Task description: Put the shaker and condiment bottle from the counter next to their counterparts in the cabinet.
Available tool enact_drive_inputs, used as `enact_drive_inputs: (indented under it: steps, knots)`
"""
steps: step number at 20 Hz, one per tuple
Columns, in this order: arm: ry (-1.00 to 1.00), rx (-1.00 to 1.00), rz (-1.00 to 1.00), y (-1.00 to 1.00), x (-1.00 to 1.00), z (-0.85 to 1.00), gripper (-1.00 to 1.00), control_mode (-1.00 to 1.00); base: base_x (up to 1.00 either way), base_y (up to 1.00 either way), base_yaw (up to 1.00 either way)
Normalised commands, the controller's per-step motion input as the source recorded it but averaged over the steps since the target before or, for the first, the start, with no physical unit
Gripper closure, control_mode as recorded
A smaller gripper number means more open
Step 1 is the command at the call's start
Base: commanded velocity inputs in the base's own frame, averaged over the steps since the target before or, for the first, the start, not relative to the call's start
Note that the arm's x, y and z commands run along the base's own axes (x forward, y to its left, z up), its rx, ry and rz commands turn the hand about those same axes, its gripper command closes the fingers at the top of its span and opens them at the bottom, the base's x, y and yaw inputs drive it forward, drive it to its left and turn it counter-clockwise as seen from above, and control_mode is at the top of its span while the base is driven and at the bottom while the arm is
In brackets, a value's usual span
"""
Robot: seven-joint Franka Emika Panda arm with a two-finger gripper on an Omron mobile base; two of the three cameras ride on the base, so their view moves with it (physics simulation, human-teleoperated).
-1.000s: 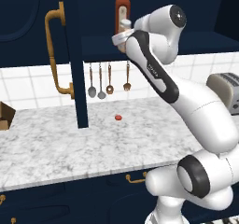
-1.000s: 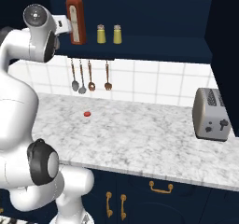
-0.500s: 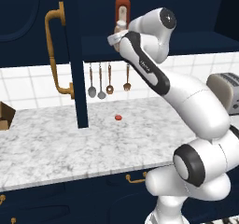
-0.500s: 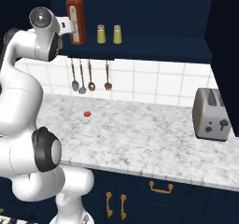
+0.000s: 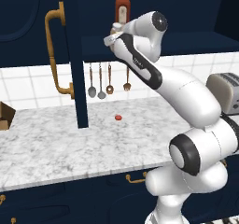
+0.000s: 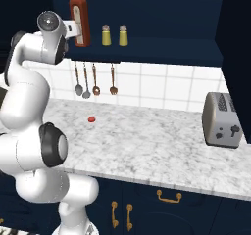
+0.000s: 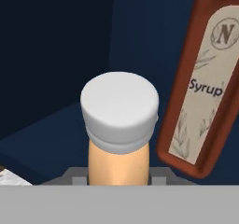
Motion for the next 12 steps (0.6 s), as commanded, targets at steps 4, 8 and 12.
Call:
enact_drive_inputs:
  steps: [4,8,12]
  knots:
    - [0.00,0.00,0.00,0.05,0.34,-0.09,1.00,-1.00,0.00,0.00,0.00]
    - [0.00,0.00,0.00,0.05,0.34,-0.07,1.00,-1.00,0.00,0.00,0.00]
    - [0.00,0.00,0.00,0.05,0.33,-0.12,1.00,-1.00,0.00,0.00,0.00]
